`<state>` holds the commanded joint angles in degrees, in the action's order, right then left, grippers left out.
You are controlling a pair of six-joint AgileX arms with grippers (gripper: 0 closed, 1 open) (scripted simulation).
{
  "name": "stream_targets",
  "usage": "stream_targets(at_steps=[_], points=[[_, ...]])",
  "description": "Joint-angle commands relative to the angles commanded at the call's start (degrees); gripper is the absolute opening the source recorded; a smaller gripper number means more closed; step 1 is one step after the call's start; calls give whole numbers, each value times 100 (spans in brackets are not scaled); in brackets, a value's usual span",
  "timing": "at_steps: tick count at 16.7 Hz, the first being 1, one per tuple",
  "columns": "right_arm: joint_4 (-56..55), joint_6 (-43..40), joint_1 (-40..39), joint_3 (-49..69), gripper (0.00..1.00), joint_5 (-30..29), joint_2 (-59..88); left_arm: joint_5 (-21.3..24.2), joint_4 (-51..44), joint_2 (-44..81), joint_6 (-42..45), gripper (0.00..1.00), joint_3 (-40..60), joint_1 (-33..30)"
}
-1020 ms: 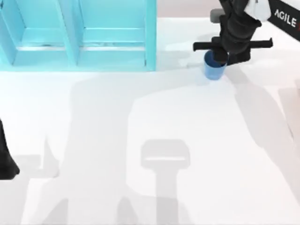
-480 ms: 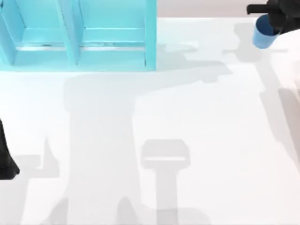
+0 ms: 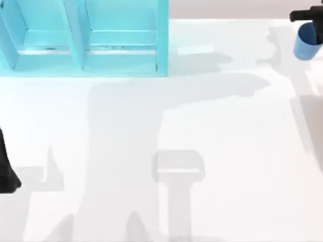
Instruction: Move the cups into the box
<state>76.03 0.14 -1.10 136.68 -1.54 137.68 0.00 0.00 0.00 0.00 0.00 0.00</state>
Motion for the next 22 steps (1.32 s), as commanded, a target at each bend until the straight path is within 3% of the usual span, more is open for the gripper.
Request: stream_targets(at_steps=[6,10,17,22], points=[[488,-2053,2135,-2067,0,305,-1617,0,0,0,0,100,0,0],[735,-2975,3210,-3108,0,506,-2540,0,0,0,0,100,0,0],[767,-3137,3365,-3281,0,534,-2688,0,0,0,0,100,0,0],[112,-3069,3280,-3996,0,530,-2760,0,0,0,0,100,0,0]])
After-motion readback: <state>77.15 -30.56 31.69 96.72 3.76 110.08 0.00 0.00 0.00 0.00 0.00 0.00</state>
